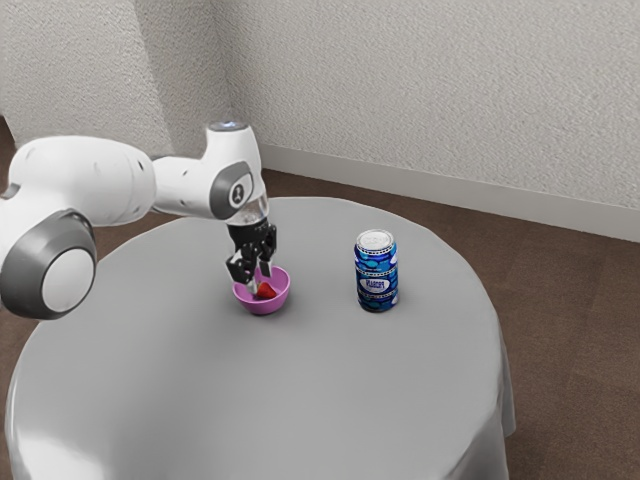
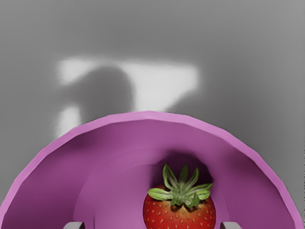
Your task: Take strawberry from the bowl
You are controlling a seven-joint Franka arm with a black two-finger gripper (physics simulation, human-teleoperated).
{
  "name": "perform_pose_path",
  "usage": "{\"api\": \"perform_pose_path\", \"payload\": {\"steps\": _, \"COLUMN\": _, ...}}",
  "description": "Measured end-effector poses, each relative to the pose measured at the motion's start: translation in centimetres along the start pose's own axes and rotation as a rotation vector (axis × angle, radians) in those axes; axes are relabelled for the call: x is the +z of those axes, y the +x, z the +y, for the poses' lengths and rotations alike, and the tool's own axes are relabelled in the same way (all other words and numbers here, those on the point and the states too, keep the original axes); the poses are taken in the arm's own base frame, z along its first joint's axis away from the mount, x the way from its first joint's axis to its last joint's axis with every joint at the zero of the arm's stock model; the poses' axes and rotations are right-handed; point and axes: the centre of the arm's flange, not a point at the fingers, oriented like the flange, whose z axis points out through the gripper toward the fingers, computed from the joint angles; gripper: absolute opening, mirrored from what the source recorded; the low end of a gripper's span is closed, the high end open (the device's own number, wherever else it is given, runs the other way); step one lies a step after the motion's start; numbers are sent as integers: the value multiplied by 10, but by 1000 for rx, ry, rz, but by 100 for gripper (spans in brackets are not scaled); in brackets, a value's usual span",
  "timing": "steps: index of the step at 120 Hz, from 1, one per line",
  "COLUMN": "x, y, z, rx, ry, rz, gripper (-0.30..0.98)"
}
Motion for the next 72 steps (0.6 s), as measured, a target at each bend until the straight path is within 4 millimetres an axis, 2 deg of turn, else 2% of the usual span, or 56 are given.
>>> {"api": "perform_pose_path", "payload": {"steps": 27, "x": 14, "y": 0, "z": 4, "rx": -12, "ry": -4, "rz": 6, "gripper": 33}}
{"api": "perform_pose_path", "payload": {"steps": 72, "x": 18, "y": -4, "z": 7, "rx": -22, "ry": -13, "rz": 8, "gripper": 32}}
